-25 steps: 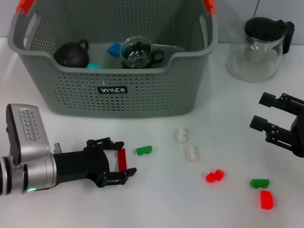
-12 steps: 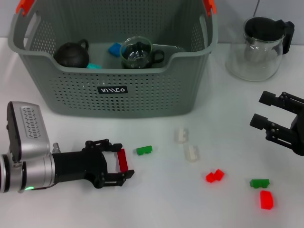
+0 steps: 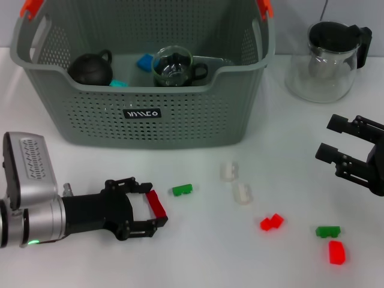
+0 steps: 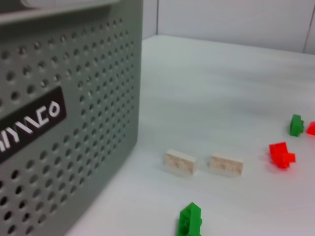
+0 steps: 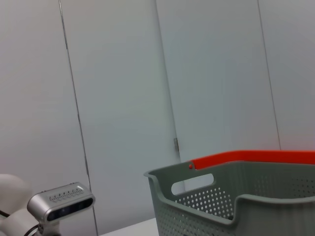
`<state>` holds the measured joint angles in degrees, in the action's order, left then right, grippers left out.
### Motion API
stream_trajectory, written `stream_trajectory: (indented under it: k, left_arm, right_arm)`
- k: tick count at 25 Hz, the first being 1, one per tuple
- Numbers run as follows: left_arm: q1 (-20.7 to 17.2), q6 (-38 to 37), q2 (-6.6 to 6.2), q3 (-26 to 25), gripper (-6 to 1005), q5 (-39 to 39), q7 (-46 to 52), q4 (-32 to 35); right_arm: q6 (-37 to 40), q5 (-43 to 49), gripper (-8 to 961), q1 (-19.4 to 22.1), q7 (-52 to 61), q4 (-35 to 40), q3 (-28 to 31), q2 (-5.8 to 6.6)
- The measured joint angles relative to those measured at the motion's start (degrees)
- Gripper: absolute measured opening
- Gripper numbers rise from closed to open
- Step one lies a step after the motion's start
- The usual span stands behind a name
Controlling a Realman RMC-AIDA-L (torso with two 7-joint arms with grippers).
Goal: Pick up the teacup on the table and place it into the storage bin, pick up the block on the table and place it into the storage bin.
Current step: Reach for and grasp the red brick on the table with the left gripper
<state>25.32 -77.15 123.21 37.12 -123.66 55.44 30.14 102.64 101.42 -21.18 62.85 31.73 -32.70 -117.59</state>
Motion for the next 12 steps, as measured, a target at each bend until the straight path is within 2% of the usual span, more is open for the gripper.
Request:
stream_trajectory:
  k: [4, 12]
  left_arm:
    - [-0.9, -0.3, 0.99, -0.2, 803, 0.4, -0.1, 2.2]
    - [-1.3, 0.8, 1.18, -0.2, 804, 1.7, -0.2, 1.5]
  right_arm:
    - [-0.3, 0.0, 686, -0.1, 0.0, 0.0, 0.0, -0.03]
    - [-0.4, 0.1, 685, 0.0, 0.0, 0.0, 0.0, -0.09]
